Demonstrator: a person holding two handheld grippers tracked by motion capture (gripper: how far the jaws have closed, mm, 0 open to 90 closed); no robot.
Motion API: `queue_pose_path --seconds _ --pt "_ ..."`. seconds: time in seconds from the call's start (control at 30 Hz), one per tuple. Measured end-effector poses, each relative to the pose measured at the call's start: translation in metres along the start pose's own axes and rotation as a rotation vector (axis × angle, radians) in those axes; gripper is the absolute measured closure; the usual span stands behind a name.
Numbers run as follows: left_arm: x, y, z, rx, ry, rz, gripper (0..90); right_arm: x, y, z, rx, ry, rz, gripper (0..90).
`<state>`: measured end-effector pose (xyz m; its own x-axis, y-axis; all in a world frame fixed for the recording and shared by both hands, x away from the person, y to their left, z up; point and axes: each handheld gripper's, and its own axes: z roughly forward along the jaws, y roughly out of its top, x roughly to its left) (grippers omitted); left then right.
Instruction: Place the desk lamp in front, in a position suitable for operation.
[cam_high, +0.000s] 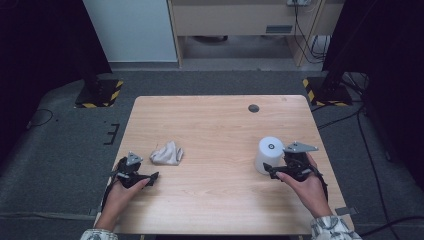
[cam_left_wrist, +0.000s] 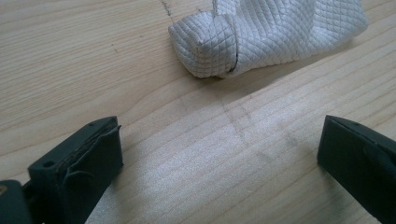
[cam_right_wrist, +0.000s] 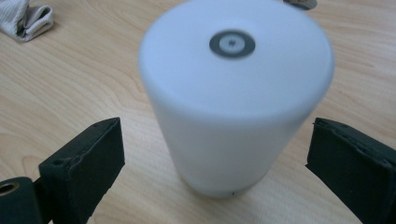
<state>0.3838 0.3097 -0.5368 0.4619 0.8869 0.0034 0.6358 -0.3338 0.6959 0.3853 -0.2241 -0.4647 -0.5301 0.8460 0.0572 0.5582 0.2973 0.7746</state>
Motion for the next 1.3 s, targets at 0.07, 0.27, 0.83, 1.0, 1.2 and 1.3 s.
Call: queue_pose_path --seconds 0.07,0.27,0.83,1.0,1.2,1.3 --pt "0.0 0.0 0.0 0.0 -0.001 0.001 0.0 -0.003 0.008 0.006 -0.004 0.002 0.003 4.2" --pt "0.0 0.0 0.0 0.001 -0.001 0.002 0.0 -0.006 0.013 0.017 -0.001 0.003 0.016 4.4" --pt "0.0 0.0 0.0 0.001 -0.001 0.002 0.0 -0.004 0.018 0.022 -0.027 -0.01 0.0 8.6" --pt "0.0 0.0 0.0 0.001 -0.002 0.002 0.0 0.003 0.021 0.014 -0.057 0.016 -0.003 8.8" --pt "0.0 0.0 0.0 0.001 -0.002 0.002 0.0 0.033 0.028 0.004 -0.051 0.056 -0.084 8.8" --pt "0.0 0.0 0.0 0.001 -0.002 0.003 0.0 0.042 0.028 0.004 -0.052 0.069 -0.107 8.8"
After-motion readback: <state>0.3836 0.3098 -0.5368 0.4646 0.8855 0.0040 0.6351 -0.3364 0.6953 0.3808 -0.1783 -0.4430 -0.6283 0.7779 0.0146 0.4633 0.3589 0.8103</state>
